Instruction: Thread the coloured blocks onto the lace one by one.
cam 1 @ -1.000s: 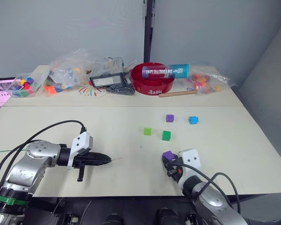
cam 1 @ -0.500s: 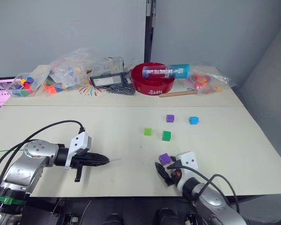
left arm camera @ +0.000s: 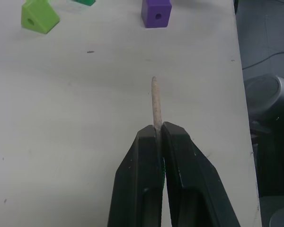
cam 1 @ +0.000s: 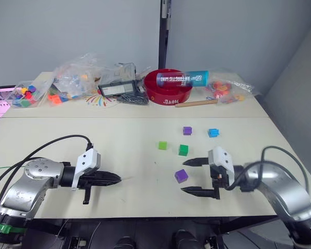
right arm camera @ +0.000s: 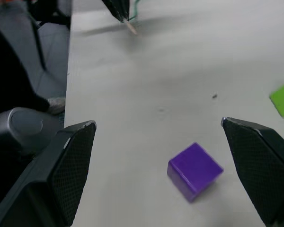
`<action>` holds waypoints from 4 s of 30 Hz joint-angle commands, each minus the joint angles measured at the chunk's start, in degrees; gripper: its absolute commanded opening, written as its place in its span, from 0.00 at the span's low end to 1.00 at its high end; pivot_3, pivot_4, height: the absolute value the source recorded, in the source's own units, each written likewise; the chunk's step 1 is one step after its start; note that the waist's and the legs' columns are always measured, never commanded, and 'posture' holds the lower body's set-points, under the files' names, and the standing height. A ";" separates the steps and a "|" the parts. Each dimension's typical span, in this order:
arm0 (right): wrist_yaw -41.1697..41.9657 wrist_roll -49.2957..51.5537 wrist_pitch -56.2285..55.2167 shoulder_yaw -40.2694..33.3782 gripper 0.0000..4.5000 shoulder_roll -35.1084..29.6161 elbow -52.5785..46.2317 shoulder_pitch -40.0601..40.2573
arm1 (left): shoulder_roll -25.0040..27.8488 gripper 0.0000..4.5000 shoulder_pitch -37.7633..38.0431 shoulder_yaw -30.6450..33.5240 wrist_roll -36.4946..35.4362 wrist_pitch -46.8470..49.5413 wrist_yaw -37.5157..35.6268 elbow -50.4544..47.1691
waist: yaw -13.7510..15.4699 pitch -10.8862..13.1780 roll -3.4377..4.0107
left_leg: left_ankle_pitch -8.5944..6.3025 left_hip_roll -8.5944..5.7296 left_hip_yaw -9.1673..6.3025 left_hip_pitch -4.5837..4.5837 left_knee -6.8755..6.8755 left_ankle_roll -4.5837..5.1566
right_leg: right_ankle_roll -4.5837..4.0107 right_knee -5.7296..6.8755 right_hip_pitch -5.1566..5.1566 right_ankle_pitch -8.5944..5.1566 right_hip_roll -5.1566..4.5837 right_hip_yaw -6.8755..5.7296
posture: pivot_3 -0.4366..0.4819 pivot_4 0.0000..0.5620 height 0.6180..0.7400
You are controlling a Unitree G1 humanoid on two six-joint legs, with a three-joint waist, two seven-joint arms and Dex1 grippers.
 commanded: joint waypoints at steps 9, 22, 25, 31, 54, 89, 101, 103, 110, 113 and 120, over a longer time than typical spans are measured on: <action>17.29 -12.87 -27.97 9.44 1.00 6.88 33.88 -16.00 | 2.71 0.00 4.70 4.35 -3.08 2.60 0.73 -6.36 | 0.17 0.04 0.03 | -0.01 0.01 0.00 -0.01 0.00 0.02 | -0.03 0.00 -0.02 0.02 -0.01 -0.01 | 0.48 0.27 0.92; 16.99 -11.86 -29.30 7.04 0.26 10.59 37.84 -15.78 | 3.56 0.00 5.62 4.24 -3.14 3.77 0.99 -9.01 | 0.06 0.05 0.05 | -0.01 0.05 0.00 0.04 0.00 0.02 | -0.09 0.07 -0.02 0.06 0.01 -0.02 | 0.48 0.27 0.92; 13.35 -10.96 -23.09 6.73 0.26 11.08 30.39 -12.23 | 2.75 0.00 3.26 1.68 -2.48 5.30 2.23 -10.20 | 0.23 0.05 0.05 | -0.01 0.05 -0.01 0.03 0.00 0.02 | -0.09 0.07 -0.01 0.06 0.01 -0.02 | 0.48 0.27 0.92; 4.59 -10.84 -9.52 7.31 0.26 12.77 15.18 -5.96 | 2.22 0.00 -4.46 -7.36 4.13 9.58 6.88 -12.27 | 0.14 0.05 0.06 | -0.01 0.04 -0.02 0.02 0.00 0.02 | -0.09 0.11 -0.03 0.05 0.04 -0.01 | 0.48 0.27 0.92; -1.39 -14.04 -6.38 10.61 0.26 13.99 10.87 -3.63 | -4.01 0.00 -15.59 -22.33 13.99 17.54 12.74 -14.07 | -0.40 0.03 0.03 | -0.01 0.05 -0.02 0.07 0.04 0.02 | -0.08 0.12 0.02 0.05 0.10 0.00 | 0.48 0.27 0.92; -3.78 -14.51 -3.64 11.66 0.26 15.95 10.14 -4.53 | -10.09 0.00 -19.92 -25.28 16.95 14.69 10.03 -11.41 | -0.57 0.03 0.04 | -0.01 0.06 -0.04 0.04 0.05 0.02 | -0.09 0.13 0.01 0.05 0.10 0.00 | 0.48 0.27 0.92; -3.59 -14.50 -5.36 10.53 0.26 12.80 12.23 -3.61 | -5.83 0.00 -17.12 -23.61 16.83 16.57 10.47 -13.36 | 0.36 0.03 0.03 | -0.01 0.03 -0.04 0.06 0.07 0.01 | -0.08 0.08 0.08 0.05 0.07 -0.01 | 0.48 0.27 0.92; -3.77 -14.53 -5.41 10.63 0.26 12.81 12.37 -3.86 | -5.92 0.00 -16.80 -23.62 16.53 16.77 10.45 -14.20 | 0.34 0.03 0.03 | -0.01 0.01 -0.04 0.06 0.08 0.01 | -0.08 0.08 0.08 0.06 0.06 0.00 | 0.48 0.27 0.92; -4.16 -14.59 -5.08 11.30 0.26 13.39 12.14 -4.17 | -6.72 0.00 -17.13 -23.67 16.55 17.46 10.97 -14.53 | 0.32 0.03 0.03 | 0.00 0.01 -0.04 0.07 0.08 0.01 | -0.08 0.09 0.08 0.05 0.06 0.00 | 0.48 0.27 0.92; -4.05 -14.57 -5.11 11.35 0.26 13.32 12.14 -4.14 | -6.95 0.00 -17.33 -23.65 16.48 17.34 10.95 -14.44 | 0.31 0.03 0.03 | 0.00 0.01 -0.04 0.07 0.08 0.01 | -0.08 0.09 0.08 0.06 0.06 0.00 | 0.48 0.27 0.92; -4.25 -14.83 -4.91 11.53 0.26 13.37 12.32 -4.24 | -7.51 0.00 -17.89 -22.98 15.66 17.55 10.69 -14.91 | 0.33 0.03 0.03 | 0.00 0.01 -0.04 0.07 0.08 0.01 | -0.08 0.09 0.09 0.06 0.06 0.00 | 0.48 0.27 0.92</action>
